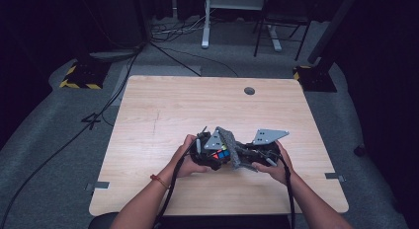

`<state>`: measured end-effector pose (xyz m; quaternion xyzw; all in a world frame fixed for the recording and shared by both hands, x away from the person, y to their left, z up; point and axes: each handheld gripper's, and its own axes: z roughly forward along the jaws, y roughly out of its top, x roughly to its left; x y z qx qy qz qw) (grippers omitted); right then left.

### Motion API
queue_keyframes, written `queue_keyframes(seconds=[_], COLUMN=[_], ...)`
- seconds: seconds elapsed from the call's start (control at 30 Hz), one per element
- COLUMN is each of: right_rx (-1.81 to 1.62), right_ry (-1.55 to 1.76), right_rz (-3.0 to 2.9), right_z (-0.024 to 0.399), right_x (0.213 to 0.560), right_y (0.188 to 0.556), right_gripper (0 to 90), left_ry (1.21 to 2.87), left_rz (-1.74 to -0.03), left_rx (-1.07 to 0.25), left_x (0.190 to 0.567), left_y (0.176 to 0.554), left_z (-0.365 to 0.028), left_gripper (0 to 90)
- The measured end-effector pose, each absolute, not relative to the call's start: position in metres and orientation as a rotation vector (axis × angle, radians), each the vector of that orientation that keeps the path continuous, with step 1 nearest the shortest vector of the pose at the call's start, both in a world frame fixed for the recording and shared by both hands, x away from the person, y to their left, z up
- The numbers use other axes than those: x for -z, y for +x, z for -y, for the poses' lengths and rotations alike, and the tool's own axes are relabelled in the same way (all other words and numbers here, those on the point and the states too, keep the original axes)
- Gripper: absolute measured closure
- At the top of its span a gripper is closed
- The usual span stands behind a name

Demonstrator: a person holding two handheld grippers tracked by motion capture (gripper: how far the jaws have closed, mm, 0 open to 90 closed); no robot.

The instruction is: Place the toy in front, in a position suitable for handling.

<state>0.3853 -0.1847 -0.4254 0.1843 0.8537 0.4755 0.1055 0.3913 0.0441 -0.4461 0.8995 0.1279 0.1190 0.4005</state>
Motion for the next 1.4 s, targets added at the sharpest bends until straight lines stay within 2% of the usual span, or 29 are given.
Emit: queue_keyframes(seconds=[0.4, 0.57, 0.87, 1.2, 1.4], right_rx=[-1.257, -1.31, -1.42, -1.278, -1.374], right_ry=[0.586, 0.605, 0.537, 0.611, 0.544], right_rz=[-2.537, -2.555, -2.477, -2.547, -2.515], right_z=[0.185, 0.186, 0.183, 0.186, 0.184], right_x=[0.438, 0.438, 0.421, 0.437, 0.426], right_y=[0.397, 0.397, 0.384, 0.398, 0.387], right_gripper=[79.1, 79.1, 78.7, 78.6, 78.5], left_ry=[2.228, 2.246, 2.292, 2.232, 2.257], left_rz=[-0.29, -0.334, -0.303, -0.292, -0.32], left_rx=[-0.33, -0.376, -0.306, -0.301, -0.309], left_x=[0.436, 0.437, 0.447, 0.436, 0.441], left_y=[0.386, 0.392, 0.389, 0.386, 0.391], left_z=[-0.046, -0.051, -0.04, -0.046, -0.047], left_gripper=[33.6, 33.7, 33.6, 33.6, 33.6])
